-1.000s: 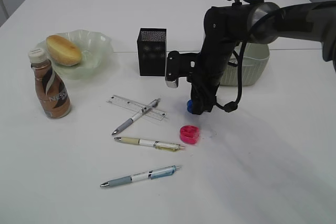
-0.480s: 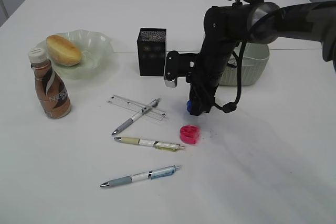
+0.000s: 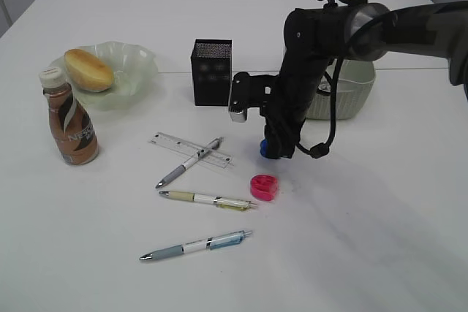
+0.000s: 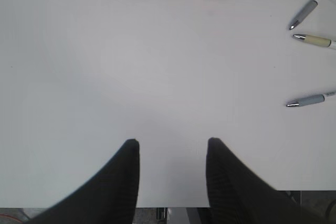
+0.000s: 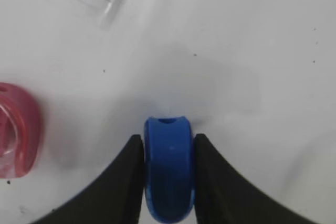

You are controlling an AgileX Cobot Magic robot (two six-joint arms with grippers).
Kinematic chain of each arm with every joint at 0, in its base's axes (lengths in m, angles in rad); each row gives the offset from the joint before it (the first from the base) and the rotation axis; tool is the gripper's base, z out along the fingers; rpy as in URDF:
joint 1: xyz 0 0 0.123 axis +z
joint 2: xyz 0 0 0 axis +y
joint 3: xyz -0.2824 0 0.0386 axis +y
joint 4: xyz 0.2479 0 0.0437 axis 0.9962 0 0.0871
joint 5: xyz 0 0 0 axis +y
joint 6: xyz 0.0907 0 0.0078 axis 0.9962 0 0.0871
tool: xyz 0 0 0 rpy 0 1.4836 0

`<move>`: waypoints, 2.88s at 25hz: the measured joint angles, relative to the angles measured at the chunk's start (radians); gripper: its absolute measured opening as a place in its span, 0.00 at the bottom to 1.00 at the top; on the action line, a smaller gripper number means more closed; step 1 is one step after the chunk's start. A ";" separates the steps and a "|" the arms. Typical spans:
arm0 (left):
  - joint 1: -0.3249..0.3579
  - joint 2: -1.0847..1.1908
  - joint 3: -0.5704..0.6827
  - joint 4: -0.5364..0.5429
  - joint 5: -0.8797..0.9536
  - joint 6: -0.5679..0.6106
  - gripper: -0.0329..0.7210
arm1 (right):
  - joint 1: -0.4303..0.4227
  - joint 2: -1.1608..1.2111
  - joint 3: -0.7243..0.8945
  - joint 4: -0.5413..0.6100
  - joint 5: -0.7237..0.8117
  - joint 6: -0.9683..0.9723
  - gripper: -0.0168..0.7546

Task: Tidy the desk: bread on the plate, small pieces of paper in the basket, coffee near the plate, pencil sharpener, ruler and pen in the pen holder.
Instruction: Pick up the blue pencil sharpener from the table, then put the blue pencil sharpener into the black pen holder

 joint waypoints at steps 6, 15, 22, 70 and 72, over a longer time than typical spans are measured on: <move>0.000 0.000 0.000 0.000 0.000 0.000 0.45 | 0.000 0.000 0.000 0.002 0.002 0.058 0.27; 0.000 0.000 0.000 0.000 0.000 0.000 0.45 | 0.000 0.000 0.000 0.054 0.034 0.065 0.26; 0.000 0.000 0.000 0.000 0.000 0.000 0.45 | 0.000 0.000 0.000 0.085 0.045 0.263 0.26; 0.000 0.000 0.000 -0.021 0.000 0.000 0.45 | 0.002 -0.188 -0.203 -0.015 0.177 1.273 0.26; 0.000 0.000 0.000 -0.021 0.000 0.000 0.45 | 0.002 -0.190 -0.203 -0.017 0.084 1.262 0.26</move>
